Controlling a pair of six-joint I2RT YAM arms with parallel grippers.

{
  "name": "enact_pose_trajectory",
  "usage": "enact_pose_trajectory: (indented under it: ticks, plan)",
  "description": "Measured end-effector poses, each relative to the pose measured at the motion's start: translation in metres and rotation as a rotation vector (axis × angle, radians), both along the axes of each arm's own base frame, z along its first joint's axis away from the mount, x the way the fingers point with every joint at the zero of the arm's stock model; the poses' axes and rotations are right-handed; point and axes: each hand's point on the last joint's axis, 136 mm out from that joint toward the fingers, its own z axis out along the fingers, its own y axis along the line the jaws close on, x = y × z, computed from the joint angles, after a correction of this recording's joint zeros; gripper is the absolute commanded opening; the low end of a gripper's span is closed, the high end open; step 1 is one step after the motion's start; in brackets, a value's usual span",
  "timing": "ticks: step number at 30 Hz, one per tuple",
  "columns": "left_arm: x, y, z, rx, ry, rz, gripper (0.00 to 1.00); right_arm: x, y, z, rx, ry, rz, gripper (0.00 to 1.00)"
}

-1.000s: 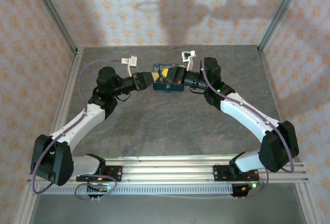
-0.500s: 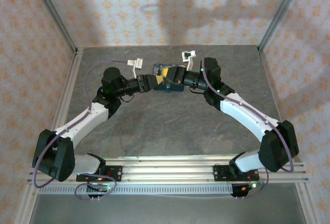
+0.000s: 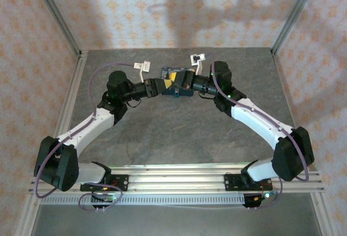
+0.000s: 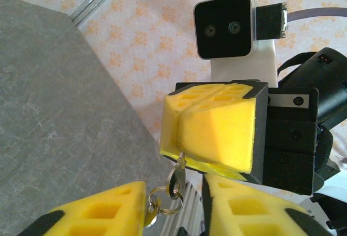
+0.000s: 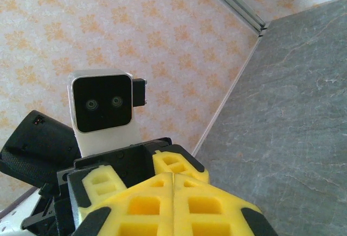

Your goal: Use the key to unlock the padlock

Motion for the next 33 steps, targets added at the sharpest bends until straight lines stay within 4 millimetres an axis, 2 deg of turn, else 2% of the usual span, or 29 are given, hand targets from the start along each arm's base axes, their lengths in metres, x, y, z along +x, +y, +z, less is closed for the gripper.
enact_pose_trajectory:
  ticks: [2, 6, 11, 15, 19, 20, 22, 26, 29, 33]
  plan:
    - [0.0, 0.0, 0.0, -0.001, 0.003, 0.002, 0.37, 0.0, 0.0, -0.001, 0.0, -0.001, 0.0, 0.0]
    - [0.001, 0.001, 0.001, -0.008, 0.01, 0.005, 0.3, 0.0, 0.0, -0.001, 0.001, -0.002, 0.0, 0.0]
    - [0.001, 0.001, 0.002, -0.015, 0.015, 0.006, 0.16, 0.0, 0.0, 0.001, 0.006, -0.009, 0.0, 0.0]
    - [0.001, 0.001, 0.003, -0.016, 0.011, 0.007, 0.0, 0.0, 0.0, 0.002, 0.007, -0.011, 0.0, 0.0]
    - [0.002, 0.002, 0.002, -0.005, -0.002, 0.012, 0.0, 0.001, 0.0, 0.001, 0.006, -0.009, 0.0, 0.0]
    - [0.003, 0.003, 0.001, -0.001, -0.005, 0.016, 0.0, 0.001, 0.0, 0.0, 0.005, -0.008, 0.0, 0.06]
    - [0.004, 0.005, -0.001, 0.014, -0.011, 0.03, 0.0, 0.001, 0.001, -0.003, 0.0, 0.004, -0.001, 0.26]
    - [0.01, 0.017, -0.007, 0.046, -0.014, 0.084, 0.0, 0.002, 0.0, -0.012, -0.033, 0.028, -0.015, 0.54]
    - [0.016, 0.032, -0.022, 0.078, 0.004, 0.14, 0.0, 0.007, -0.005, -0.023, -0.079, 0.052, -0.05, 0.6]
    - [0.022, 0.047, -0.058, 0.175, 0.062, 0.214, 0.0, 0.023, -0.022, -0.041, -0.182, 0.107, -0.176, 0.6]
